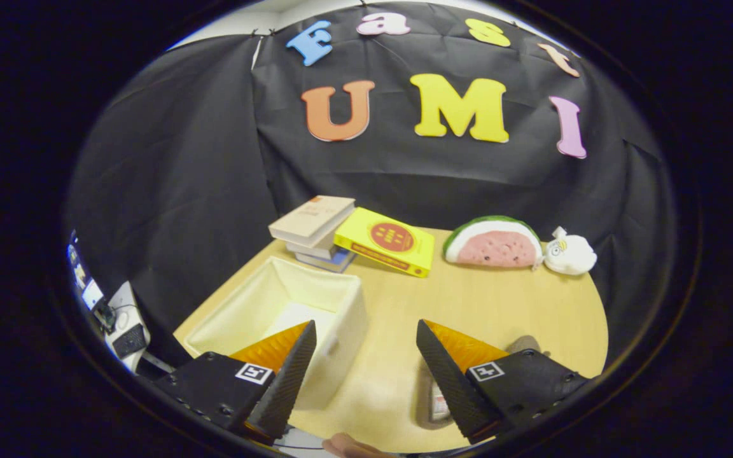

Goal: Open the storage box then place both shoes into the box .Put the left shoe in first, then the right shoe, with the right side of both shoes facing outward in a uniform manner.

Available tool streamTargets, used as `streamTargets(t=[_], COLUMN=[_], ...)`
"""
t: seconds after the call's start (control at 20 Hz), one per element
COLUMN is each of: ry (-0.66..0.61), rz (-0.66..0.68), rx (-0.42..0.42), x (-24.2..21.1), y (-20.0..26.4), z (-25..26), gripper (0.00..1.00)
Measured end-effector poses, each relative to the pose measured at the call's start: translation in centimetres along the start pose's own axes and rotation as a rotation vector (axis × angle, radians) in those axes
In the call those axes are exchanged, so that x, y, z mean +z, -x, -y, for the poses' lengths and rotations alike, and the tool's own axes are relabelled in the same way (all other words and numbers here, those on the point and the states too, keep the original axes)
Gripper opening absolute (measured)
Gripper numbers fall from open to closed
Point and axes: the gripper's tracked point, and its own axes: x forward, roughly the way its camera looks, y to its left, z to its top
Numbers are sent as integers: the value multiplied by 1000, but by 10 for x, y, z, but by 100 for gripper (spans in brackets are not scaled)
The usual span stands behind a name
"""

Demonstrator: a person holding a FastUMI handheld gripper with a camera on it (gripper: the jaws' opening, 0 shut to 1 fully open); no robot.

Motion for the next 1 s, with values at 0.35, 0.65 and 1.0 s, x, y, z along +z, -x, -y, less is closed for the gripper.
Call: streamTargets(t=[0.35, 0.65, 1.0], ry=[65, 9, -186], rz=[-277, -406, -534], rx=[-132, -173, -78], x=[-104, -145, -162], y=[-29, -62, -87], z=[107, 144, 121], gripper=[96, 92, 27])
